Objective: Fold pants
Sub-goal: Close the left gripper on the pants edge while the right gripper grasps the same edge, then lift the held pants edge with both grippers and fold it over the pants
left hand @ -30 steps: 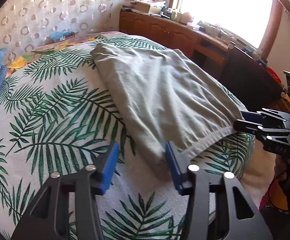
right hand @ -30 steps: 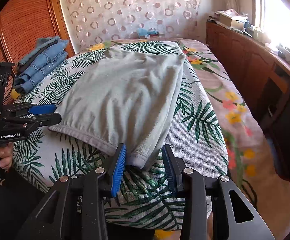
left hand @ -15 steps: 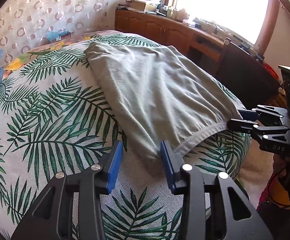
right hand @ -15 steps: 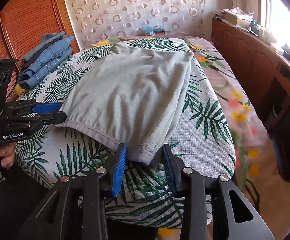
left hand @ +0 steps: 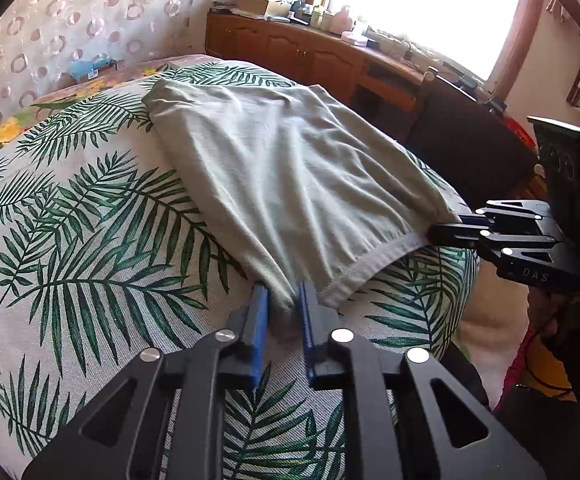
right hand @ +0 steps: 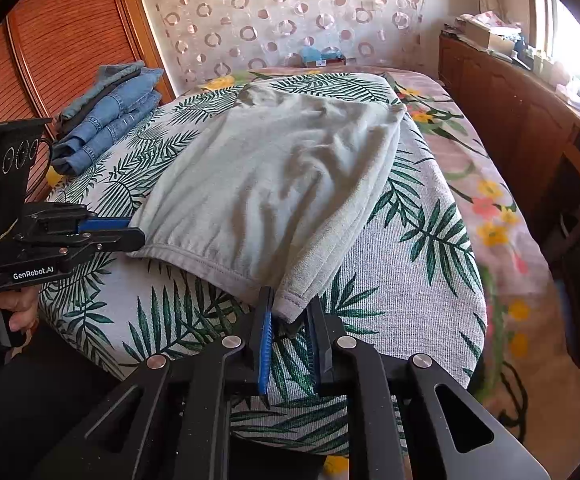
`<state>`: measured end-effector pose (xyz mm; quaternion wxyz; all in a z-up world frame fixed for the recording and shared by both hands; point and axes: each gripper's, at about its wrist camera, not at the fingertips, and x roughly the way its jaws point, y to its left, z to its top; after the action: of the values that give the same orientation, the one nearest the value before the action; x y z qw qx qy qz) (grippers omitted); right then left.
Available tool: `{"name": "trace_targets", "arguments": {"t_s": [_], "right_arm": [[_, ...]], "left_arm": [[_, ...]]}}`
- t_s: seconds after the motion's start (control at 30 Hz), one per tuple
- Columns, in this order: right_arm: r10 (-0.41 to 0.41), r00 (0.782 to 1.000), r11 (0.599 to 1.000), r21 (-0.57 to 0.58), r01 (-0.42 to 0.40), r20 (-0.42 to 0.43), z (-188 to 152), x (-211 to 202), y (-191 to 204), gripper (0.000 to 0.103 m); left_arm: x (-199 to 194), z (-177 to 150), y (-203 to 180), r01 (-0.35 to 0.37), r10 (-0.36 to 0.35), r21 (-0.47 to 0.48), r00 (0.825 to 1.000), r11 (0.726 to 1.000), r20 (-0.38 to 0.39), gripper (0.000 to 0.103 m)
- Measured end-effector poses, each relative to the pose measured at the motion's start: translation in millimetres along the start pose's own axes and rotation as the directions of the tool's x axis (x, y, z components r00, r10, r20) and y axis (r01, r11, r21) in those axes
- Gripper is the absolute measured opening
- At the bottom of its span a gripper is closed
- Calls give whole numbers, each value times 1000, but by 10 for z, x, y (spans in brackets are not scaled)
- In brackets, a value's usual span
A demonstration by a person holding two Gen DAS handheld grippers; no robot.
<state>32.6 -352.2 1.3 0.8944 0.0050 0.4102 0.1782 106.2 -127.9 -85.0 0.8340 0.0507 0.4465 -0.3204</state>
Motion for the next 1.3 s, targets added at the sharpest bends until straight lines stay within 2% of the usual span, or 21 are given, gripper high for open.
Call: {"name": "trace_targets", "arguments": {"t_s": [0.6,0.83,1.3], "right_arm": [[53,993,999,-13,-52,105,61,-502,35,14],[62,990,998,-15,-61,126,-20,-607,58,14],[75,979,997,-27,-72,187,30,-748,99,14]], "left_arm": [[-546,118,-98,8,-10,14,993,1000,119,10],[-687,111,-145,16,-19,23,986,1000,165,10],[-892,203,-156,0,-9,38,973,999,230,9]]}}
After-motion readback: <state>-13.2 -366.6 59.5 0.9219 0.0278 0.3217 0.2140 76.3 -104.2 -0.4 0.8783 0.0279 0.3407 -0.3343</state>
